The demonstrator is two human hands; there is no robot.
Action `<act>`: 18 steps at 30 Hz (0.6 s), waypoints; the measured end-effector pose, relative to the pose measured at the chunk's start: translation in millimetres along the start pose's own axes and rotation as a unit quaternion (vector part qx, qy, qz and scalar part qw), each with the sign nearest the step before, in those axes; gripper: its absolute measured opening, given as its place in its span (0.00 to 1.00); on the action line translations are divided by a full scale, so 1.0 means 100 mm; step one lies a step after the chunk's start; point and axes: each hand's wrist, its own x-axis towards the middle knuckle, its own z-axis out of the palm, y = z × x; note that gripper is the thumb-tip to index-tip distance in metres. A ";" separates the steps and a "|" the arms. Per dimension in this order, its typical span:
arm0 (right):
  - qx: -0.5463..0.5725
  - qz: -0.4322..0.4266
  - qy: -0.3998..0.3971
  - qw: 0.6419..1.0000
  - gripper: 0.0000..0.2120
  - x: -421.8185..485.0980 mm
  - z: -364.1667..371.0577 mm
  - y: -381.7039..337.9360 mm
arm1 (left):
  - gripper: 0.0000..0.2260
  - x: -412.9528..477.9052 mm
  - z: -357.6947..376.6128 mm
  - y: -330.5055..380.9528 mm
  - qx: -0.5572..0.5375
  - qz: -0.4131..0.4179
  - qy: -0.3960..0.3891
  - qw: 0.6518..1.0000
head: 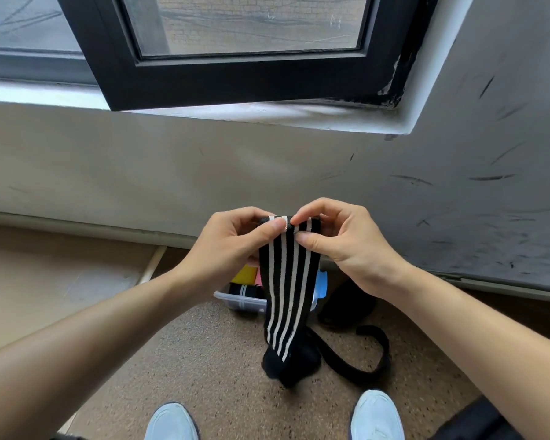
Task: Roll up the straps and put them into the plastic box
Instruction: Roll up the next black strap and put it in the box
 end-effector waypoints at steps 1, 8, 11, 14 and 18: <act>-0.007 -0.001 0.002 1.000 0.07 0.02 -0.01 -0.01 | 0.10 0.03 0.00 0.01 0.006 0.002 0.003 1.000; -0.139 0.020 0.017 0.990 0.12 0.17 -0.13 -0.08 | 0.07 0.16 -0.03 0.09 0.032 0.045 0.016 0.998; -0.161 0.050 -0.004 0.986 0.09 0.23 -0.19 -0.28 | 0.06 0.24 -0.05 0.15 0.066 0.089 0.023 0.994; -0.124 0.079 -0.010 0.989 0.14 0.30 -0.21 -0.45 | 0.06 0.32 -0.04 0.24 0.102 0.137 0.024 0.985; -0.083 0.097 -0.020 0.992 0.14 0.33 -0.25 -0.60 | 0.05 0.35 0.02 0.39 0.189 0.234 0.030 0.953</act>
